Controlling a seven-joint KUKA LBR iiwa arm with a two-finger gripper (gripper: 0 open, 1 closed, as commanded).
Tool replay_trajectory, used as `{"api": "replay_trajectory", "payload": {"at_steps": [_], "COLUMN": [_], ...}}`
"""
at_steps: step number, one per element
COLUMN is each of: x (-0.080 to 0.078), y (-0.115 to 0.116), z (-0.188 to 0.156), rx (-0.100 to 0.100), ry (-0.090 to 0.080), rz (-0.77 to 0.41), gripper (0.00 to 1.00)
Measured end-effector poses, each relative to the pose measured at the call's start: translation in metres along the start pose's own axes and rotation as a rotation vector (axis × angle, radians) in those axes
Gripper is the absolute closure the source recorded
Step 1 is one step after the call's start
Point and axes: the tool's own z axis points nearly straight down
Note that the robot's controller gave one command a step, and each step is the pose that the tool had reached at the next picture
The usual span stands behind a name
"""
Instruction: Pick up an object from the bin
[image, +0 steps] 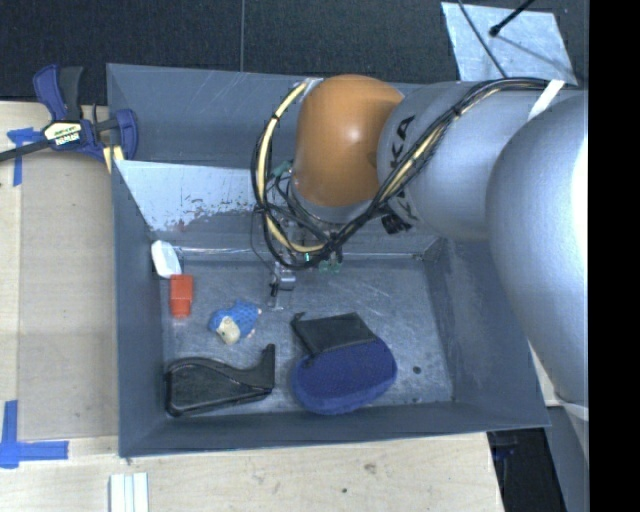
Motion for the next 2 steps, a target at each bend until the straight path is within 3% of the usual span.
{"api": "replay_trajectory", "payload": {"at_steps": [1, 2], "x": [0.0488, 0.0459], "y": [0.036, 0.0344], "z": [0.0493, 0.0462], "rx": [-0.001, 0.0], "ry": [-0.004, -0.011], "rz": [-0.248, -0.244], "gripper": [0.0, 1.0]}}
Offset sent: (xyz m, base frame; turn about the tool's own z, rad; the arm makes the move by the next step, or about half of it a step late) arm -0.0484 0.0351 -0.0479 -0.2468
